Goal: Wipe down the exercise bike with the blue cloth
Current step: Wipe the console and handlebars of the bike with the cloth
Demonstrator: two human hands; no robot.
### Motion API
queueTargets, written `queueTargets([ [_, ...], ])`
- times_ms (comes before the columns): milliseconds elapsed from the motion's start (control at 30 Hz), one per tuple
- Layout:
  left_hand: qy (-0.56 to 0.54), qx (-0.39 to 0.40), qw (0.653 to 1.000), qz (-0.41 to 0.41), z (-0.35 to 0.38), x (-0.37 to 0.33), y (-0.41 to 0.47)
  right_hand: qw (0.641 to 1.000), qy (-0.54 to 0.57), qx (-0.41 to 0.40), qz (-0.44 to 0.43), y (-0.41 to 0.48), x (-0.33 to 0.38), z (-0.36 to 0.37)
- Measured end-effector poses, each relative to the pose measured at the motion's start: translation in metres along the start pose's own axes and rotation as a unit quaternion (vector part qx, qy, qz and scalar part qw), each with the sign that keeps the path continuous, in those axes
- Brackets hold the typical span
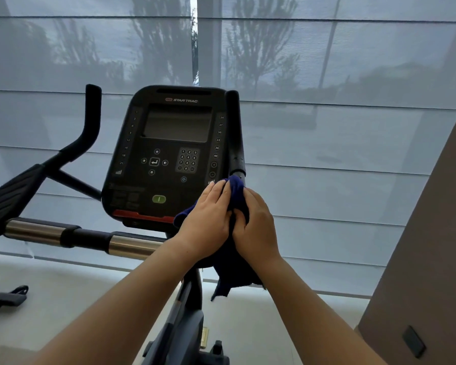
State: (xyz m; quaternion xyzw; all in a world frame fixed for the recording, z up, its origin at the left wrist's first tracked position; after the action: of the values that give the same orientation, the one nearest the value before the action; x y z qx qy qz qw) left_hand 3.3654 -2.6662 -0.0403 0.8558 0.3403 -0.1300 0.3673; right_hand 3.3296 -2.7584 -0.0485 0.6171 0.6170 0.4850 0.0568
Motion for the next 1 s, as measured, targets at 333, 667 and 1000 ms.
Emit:
queueTargets([
  [333, 0.029, -0.023, 0.999, -0.029, 0.013, 0.005, 0.086, 0.999, 0.024, 0.039, -0.027, 0.087, -0.043, 0.009],
  [667, 0.022, -0.001, 0.99, -0.136, 0.021, 0.016, 0.097, 0.996, 0.073, 0.047, -0.03, 0.098, -0.068, 0.021],
  [1000, 0.122, 0.086, 0.979, -0.142, 0.018, -0.004, 0.08, 0.992, -0.007, 0.123, -0.023, 0.078, -0.06, -0.005],
])
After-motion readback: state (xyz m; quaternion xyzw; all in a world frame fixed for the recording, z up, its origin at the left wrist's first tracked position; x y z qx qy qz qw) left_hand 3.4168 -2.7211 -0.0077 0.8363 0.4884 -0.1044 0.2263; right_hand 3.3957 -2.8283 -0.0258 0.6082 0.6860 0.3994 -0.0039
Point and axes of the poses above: each hand's wrist, its own y-axis towards the middle knuckle, its own z-axis out of the palm, x = y × z, the point moved 6 cm from there along y, towards the middle knuckle, and after that the axes turned 15 degrees about -y, right-handed, at the moved point
